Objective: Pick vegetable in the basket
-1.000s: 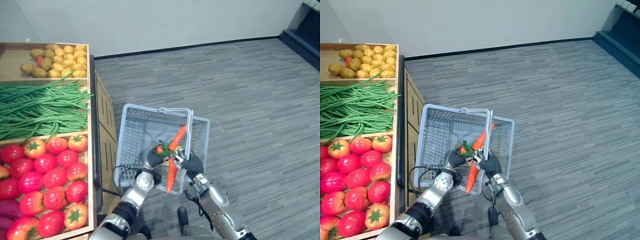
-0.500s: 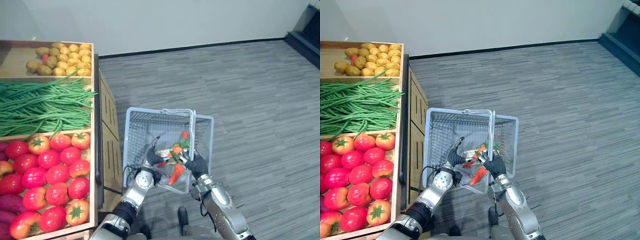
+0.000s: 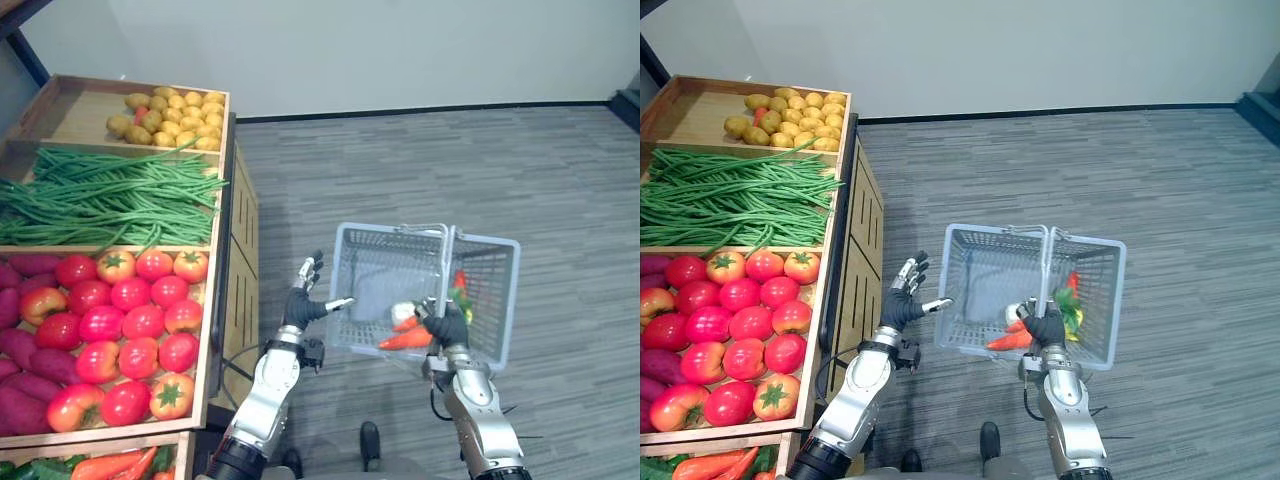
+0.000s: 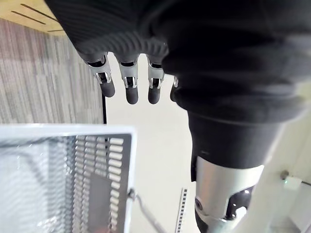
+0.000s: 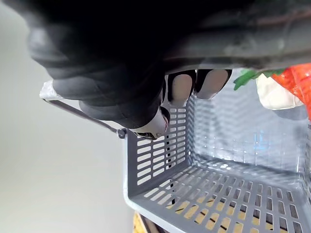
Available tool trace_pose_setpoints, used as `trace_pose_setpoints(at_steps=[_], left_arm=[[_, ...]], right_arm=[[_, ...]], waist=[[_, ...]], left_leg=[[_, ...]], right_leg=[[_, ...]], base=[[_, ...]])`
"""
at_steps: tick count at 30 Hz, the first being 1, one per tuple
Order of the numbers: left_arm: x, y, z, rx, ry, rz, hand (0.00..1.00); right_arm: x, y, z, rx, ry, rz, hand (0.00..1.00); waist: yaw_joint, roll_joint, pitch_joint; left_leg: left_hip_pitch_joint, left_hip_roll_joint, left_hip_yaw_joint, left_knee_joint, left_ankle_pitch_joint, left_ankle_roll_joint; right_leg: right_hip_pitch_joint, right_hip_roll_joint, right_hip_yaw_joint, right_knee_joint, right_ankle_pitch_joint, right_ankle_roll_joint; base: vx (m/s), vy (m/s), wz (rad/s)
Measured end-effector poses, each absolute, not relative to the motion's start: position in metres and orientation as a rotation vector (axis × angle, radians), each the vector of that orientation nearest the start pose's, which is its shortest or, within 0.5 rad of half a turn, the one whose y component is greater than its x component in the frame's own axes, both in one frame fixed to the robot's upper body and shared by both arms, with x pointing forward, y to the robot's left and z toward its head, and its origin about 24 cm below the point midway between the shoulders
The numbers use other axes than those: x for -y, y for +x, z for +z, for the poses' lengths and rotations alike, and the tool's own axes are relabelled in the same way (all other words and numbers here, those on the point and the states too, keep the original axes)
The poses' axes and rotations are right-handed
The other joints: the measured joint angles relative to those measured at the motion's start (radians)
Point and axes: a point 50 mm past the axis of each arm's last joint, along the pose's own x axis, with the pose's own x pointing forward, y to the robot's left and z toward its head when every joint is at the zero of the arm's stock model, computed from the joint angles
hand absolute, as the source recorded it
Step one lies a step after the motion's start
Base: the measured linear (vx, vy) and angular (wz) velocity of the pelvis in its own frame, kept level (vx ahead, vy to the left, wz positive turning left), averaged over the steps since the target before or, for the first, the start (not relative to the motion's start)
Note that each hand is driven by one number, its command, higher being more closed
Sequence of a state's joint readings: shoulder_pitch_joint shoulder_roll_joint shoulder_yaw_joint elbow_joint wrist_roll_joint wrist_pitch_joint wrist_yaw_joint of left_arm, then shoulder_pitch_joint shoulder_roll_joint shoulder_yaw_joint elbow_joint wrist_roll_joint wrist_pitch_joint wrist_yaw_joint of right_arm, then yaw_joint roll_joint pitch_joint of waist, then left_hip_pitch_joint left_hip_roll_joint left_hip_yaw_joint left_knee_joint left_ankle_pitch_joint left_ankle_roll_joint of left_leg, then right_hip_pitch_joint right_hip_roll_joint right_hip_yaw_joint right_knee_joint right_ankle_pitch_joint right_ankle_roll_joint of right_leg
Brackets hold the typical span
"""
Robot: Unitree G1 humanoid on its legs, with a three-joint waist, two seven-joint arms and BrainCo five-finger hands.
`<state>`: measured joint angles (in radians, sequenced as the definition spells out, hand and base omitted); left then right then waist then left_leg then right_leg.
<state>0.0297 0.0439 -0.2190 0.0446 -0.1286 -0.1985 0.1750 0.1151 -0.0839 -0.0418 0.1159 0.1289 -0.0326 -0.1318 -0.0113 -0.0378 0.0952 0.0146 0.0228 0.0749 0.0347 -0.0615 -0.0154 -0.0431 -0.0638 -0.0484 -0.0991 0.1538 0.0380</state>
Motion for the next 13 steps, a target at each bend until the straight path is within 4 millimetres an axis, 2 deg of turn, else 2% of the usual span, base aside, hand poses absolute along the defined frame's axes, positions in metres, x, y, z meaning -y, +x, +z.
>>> trace_pose_setpoints(at_steps=[5,9,13], left_arm=[[-0.157,0.231,0.020,0.019,-0.118,0.142,0.00],[-0.190,0.219,-0.015,-0.134,-0.080,0.272,0.00],[-0.208,0.203,-0.035,-0.234,-0.055,0.323,0.00]], right_arm=[[0.203,0.213,-0.024,-0.272,0.028,-0.266,1.00],[0.205,0.204,-0.043,-0.357,0.041,-0.258,1.00],[0.207,0.190,-0.058,-0.430,0.036,-0.250,1.00]], waist=[[0.006,0.001,0.000],[0.006,0.001,-0.001],[0.016,0.001,-0.001]], left_leg=[[-0.001,-0.004,-0.015,-0.002,0.003,-0.003],[0.000,-0.005,-0.019,-0.003,0.005,-0.005],[0.003,-0.005,-0.018,-0.009,0.005,-0.005]], right_leg=[[0.006,-0.004,-0.016,0.000,-0.002,0.002],[0.009,-0.006,-0.030,-0.001,-0.003,0.004],[0.009,-0.006,-0.030,-0.001,-0.005,0.007]], base=[[-0.03,0.012,0.10],[-0.01,0.005,0.05],[0.00,0.000,0.00]])
